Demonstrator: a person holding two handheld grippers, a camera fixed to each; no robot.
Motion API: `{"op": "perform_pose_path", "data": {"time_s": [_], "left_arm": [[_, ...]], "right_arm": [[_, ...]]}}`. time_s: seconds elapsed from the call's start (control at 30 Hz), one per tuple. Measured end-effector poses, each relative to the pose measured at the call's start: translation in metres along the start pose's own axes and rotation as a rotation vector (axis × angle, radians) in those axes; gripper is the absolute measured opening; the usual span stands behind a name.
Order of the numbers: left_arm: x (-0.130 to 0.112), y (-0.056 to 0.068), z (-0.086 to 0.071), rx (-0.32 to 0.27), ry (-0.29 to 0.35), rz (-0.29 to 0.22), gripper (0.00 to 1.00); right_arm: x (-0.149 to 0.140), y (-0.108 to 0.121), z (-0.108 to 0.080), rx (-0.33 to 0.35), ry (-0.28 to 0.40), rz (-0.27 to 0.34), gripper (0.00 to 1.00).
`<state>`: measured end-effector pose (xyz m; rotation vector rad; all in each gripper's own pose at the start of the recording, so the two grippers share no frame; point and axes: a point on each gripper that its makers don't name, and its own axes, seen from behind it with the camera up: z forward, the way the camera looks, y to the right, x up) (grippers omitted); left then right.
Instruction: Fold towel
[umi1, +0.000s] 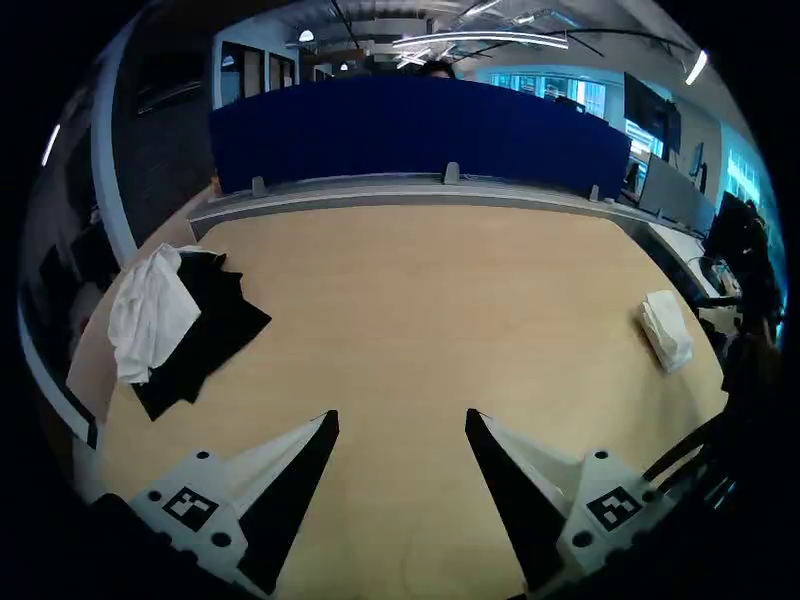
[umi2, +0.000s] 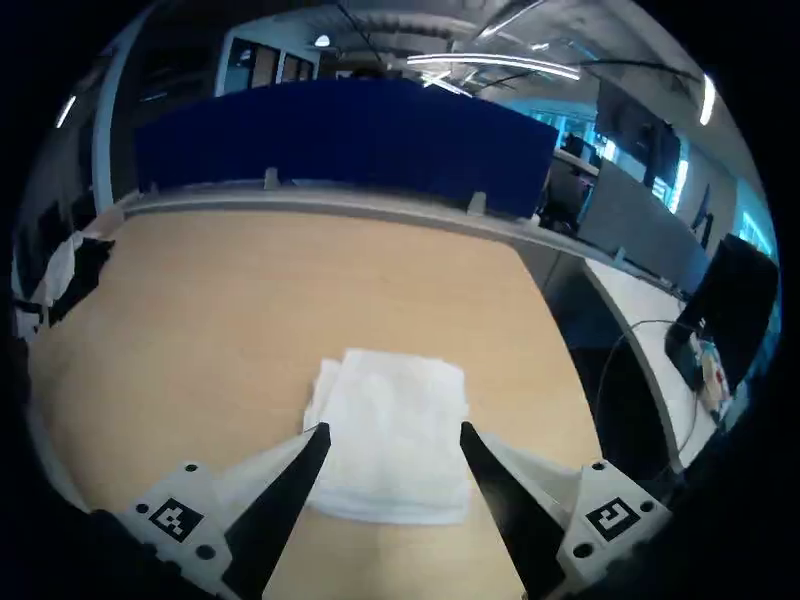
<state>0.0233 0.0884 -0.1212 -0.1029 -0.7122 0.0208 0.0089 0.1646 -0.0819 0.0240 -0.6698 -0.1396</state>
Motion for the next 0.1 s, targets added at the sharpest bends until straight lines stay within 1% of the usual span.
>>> {"op": "perform_pose_path", "data": {"time_s": [0.1], "left_arm": [[0.005,-0.001,0.003,-0.005,0.013,0.004,0.94]], "right_arm": [[0.026,-0.019,-0.002,0.022,0.071,0.029,1.0]]}}
